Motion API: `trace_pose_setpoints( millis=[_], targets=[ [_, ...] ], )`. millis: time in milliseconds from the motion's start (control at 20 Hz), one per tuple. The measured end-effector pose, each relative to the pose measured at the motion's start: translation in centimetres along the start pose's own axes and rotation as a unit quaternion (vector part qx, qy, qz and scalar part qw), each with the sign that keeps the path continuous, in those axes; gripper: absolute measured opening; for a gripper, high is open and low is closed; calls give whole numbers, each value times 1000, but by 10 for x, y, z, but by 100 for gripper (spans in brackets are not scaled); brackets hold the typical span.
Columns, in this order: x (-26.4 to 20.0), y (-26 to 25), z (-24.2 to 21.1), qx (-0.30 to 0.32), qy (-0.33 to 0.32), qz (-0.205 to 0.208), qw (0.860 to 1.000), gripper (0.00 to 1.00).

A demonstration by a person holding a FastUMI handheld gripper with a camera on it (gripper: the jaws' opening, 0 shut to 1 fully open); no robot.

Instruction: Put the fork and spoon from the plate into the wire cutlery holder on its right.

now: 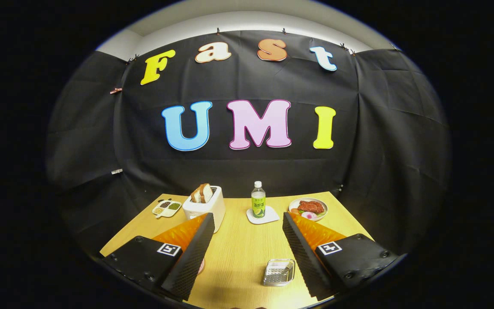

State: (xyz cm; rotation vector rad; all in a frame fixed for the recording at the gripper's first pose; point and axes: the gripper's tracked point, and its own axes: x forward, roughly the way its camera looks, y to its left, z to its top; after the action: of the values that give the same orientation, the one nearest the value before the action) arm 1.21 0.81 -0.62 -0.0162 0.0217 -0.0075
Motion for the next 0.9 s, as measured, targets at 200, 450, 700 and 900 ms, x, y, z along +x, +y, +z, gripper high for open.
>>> trace_pose_setpoints(
  millis=[200,450,700,900],
  targets=[
    [10,11,-14,-11,25,7,1000,99],
    [24,50,-55,-21,100,44,994,99],
    [38,98,-102,-36,182,84,979,100],
    [44,139,-145,-51,241,116,962,99]
  ],
)
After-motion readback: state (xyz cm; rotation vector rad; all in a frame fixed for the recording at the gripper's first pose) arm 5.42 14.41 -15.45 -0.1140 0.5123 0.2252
